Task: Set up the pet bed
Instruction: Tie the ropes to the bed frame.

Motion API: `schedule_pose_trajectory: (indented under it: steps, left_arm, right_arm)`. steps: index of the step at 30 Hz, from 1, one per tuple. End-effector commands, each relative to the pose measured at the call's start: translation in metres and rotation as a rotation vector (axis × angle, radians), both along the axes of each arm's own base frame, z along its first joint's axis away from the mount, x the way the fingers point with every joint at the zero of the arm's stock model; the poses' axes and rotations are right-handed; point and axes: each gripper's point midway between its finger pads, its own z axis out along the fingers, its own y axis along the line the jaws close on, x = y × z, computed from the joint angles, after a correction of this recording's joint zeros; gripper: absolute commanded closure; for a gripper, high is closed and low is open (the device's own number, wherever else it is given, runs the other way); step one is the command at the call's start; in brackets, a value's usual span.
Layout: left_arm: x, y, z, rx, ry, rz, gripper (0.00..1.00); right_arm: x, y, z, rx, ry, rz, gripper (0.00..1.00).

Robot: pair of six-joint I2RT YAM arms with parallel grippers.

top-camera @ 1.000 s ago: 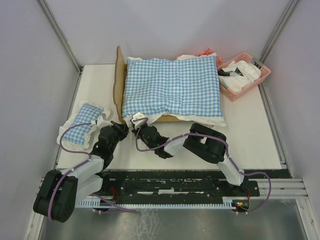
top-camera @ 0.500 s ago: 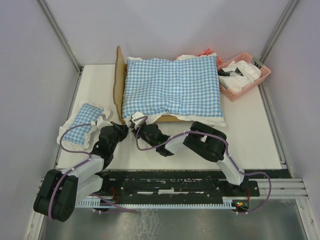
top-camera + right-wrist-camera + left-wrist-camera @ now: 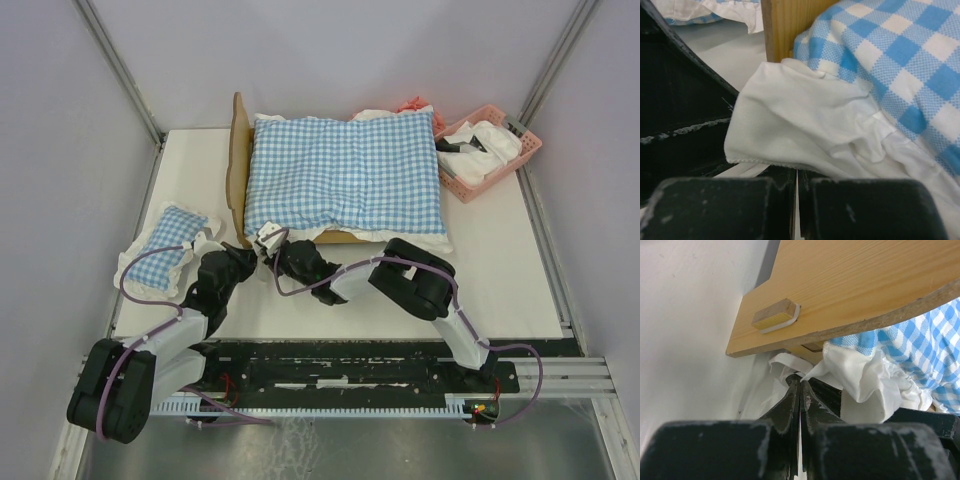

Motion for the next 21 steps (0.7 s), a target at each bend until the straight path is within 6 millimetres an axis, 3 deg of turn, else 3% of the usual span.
schedule_pose_trajectory:
  steps: [1, 8, 16, 21]
  left_arm:
    - [0.012, -0.002, 0.021, -0.041, -0.053, 0.017, 0.97]
    - [0.010, 0.000, 0.017, -0.040, -0.035, 0.029, 0.96]
    - [0.003, 0.016, 0.015, -0.067, 0.011, 0.138, 0.68]
    - [-0.005, 0.033, 0.012, -0.100, 0.042, 0.254, 0.59]
  right_arm:
    - [-0.003, 0.018, 0.023, 0.013, -0.063, 0.086, 0.98]
    - [-0.008, 0.024, 0.023, -0.017, -0.066, 0.143, 0.98]
    - [-0.007, 0.025, 0.023, -0.018, -0.064, 0.140, 0.98]
    - [-0.006, 0.024, 0.025, -0.019, -0.071, 0.140, 0.98]
